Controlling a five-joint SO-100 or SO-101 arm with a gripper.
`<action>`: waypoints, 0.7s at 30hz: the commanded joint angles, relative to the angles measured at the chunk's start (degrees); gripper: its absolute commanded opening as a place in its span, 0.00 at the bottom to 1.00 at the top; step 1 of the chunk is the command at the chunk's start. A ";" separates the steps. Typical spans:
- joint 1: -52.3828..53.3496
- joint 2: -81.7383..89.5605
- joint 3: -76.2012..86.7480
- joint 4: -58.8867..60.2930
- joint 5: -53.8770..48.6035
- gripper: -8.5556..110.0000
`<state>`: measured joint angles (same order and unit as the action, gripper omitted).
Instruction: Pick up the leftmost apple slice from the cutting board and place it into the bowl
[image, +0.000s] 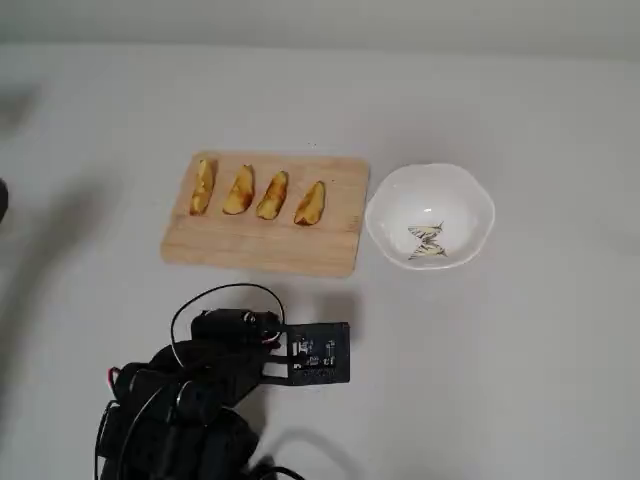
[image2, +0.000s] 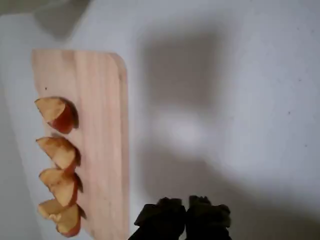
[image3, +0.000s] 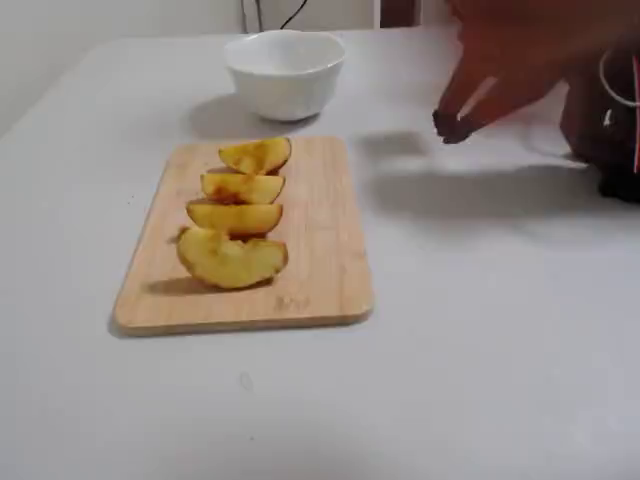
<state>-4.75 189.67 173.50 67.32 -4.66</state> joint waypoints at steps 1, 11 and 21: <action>-0.18 0.79 -0.26 -0.79 0.09 0.07; -0.18 0.79 -0.26 -0.79 0.09 0.07; -24.35 1.85 2.55 -1.85 -39.20 0.07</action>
<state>-19.07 189.93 175.96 65.30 -23.55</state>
